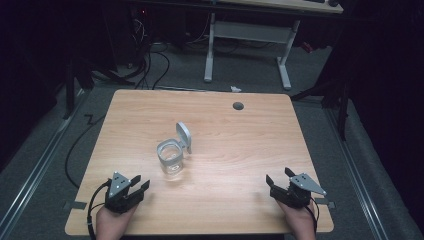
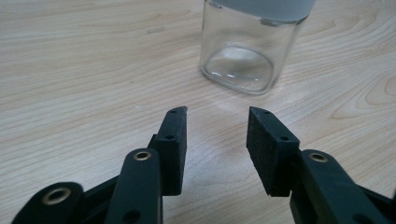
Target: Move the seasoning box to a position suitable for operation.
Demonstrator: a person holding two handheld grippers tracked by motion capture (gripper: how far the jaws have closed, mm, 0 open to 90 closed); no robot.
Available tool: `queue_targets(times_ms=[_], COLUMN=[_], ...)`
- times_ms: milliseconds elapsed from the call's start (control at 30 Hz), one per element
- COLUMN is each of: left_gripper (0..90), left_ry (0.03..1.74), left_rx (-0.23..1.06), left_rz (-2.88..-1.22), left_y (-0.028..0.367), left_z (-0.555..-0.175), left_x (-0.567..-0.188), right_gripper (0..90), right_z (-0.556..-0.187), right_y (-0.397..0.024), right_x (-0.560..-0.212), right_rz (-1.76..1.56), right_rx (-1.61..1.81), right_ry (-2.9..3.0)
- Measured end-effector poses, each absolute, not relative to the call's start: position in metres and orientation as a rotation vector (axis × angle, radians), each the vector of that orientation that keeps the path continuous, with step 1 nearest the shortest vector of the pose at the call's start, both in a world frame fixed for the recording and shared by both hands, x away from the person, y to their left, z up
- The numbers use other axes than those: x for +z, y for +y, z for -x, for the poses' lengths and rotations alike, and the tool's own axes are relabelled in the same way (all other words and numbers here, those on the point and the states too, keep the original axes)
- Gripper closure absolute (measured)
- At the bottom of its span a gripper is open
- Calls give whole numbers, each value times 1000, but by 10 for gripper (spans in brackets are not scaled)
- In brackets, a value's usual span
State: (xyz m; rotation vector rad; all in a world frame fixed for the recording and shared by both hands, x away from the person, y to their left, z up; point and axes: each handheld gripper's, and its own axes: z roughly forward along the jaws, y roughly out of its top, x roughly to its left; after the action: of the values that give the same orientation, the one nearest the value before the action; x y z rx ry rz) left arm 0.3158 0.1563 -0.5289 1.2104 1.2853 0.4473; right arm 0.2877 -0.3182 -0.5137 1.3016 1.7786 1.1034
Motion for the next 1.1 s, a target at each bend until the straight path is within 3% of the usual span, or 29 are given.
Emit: queue_targets(times_ms=[367, 567, 700, 833, 933, 1100], left_gripper=[552, 579, 650, 658, 792, 884], left_ry=[1266, 1312, 1335, 1342, 1326, 1319], left_rx=[459, 460, 480, 487, 515, 498], left_rz=[-1218, -1166, -1143, -1147, -1163, -1168], left_y=[155, 161, 164, 162, 153, 144], left_z=[-320, -326, -331, -343, -363, -388], left_x=[-530, -527, -526, -526, -523, -518], right_gripper=[224, 261, 331, 370, 414, 470], right_z=[-282, -283, -284, -285, -284, -281], right_y=[-310, -306, -299, -292, -291, -291], right_x=[-518, -515, -517, -519, -520, -519], right_rz=[-1299, -1295, -1276, -1250, -1250, -1224], right_rx=[1061, 1073, 1055, 1034, 1052, 1089], right_ry=[1808, 1826, 1851, 1886, 1913, 1916])
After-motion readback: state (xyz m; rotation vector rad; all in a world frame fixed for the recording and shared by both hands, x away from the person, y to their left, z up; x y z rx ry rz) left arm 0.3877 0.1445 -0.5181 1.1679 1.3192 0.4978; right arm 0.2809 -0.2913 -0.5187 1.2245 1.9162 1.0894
